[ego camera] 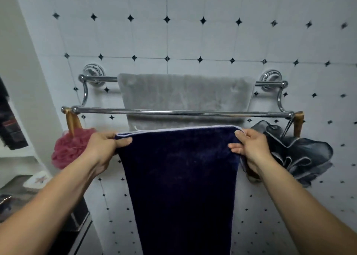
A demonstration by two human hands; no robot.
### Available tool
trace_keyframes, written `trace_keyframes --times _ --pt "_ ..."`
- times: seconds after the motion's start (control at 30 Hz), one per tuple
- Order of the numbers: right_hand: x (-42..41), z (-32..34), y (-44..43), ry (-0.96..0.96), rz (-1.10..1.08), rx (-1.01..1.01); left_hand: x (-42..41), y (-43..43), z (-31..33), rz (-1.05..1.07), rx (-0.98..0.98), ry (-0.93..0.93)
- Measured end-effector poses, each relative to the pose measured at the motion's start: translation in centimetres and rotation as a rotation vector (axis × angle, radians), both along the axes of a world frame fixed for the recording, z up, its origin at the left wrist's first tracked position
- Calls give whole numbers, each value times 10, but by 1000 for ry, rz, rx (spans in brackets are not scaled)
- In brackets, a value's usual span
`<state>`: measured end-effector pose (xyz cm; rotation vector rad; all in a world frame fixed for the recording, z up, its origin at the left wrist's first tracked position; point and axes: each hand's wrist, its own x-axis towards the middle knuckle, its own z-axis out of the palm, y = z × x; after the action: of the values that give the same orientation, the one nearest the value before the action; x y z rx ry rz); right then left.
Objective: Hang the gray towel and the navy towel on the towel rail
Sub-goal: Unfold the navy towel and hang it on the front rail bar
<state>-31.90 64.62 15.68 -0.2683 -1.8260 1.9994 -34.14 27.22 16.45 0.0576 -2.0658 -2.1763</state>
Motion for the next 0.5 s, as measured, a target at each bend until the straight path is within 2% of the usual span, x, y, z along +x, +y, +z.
trace_keyframes --times 0.13,0.27,0.3,0.33,0.43,0.5 --pt "-19 15 4 80 -45 -199 -28 8 14 73 -135 160" --pt "-33 31 -8 197 24 -402 -48 10 13 141 -392 307" --pt "-35 34 -10 228 47 -432 -50 10 12 144 -406 313" --pt "-37 36 -12 253 67 -447 -53 10 13 120 -337 295" --pt "-40 38 -14 297 90 -489 -53 15 17 -58 104 186" --pt "-40 36 -13 336 106 -534 -51 16 14 -154 301 181"
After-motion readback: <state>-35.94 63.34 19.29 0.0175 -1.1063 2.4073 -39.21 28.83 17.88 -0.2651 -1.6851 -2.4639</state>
